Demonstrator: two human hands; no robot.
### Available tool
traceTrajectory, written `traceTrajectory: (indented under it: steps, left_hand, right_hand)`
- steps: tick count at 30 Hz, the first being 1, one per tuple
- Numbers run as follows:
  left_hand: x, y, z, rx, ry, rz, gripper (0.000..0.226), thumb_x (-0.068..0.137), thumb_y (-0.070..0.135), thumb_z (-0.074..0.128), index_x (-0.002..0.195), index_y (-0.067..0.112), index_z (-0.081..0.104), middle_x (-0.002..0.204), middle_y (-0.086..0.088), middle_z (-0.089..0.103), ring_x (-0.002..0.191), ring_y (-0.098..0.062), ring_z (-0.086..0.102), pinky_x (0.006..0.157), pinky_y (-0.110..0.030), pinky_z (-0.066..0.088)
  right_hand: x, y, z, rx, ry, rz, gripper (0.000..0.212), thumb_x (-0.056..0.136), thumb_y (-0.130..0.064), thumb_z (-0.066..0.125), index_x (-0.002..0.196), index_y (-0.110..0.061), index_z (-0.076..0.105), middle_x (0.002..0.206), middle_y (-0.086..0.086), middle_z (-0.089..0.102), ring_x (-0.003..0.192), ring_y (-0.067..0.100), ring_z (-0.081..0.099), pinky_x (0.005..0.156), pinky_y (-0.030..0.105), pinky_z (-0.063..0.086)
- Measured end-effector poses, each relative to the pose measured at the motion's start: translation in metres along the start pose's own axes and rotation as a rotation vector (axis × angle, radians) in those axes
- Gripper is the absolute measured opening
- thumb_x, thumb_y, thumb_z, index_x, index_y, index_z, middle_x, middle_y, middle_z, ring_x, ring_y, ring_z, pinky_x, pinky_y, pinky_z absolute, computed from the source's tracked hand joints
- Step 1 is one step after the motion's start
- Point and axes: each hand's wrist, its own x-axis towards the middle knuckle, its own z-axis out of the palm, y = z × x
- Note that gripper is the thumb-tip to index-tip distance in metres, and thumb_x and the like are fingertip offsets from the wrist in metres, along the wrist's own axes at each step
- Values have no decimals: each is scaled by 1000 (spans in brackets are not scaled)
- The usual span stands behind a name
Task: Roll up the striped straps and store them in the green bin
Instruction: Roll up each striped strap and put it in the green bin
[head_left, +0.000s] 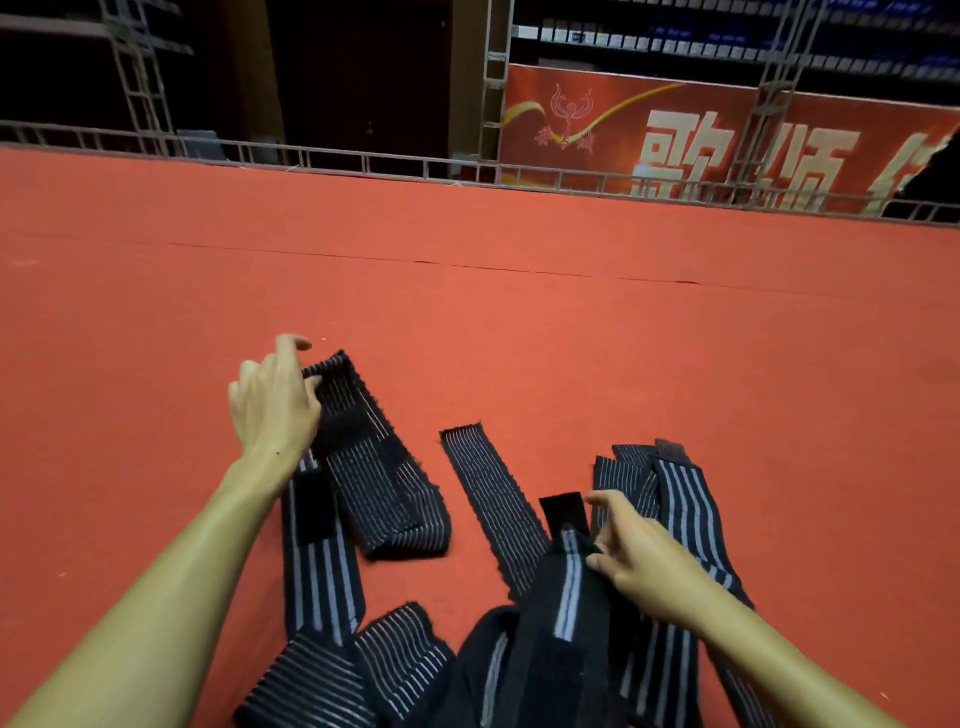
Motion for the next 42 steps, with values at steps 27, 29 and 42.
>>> traceTrajectory:
  steps: [27, 29, 42]
  left_hand:
    - [-96, 146, -300, -818, -313, 710, 62, 90, -3, 81, 142, 20, 58, 101, -1, 71, 101, -29, 73, 99, -40, 60]
    - [-112, 149, -314, -853, -298, 664, 61, 89, 5, 84, 141, 22, 58, 102, -1, 72, 102, -27, 74, 97, -40, 61]
    - [-245, 161, -350, -992, -227, 229, 45, 79, 39, 88, 120, 32, 71, 84, -6, 73, 77, -14, 71, 72, -35, 59]
  right_hand:
    - [-144, -240, -120, 734, 504, -655, 45, 96, -9, 79, 135, -23, 62, 102, -2, 78, 102, 17, 75, 91, 43, 62]
    - [-165, -242, -120, 772, 531, -682, 44, 95, -2, 78, 132, -21, 64, 104, -1, 78, 103, 18, 76, 88, 40, 63]
    - [-285, -225, -81, 809, 605, -616, 50, 91, 1, 78, 128, -30, 65, 102, -6, 79, 100, 19, 77, 82, 30, 61]
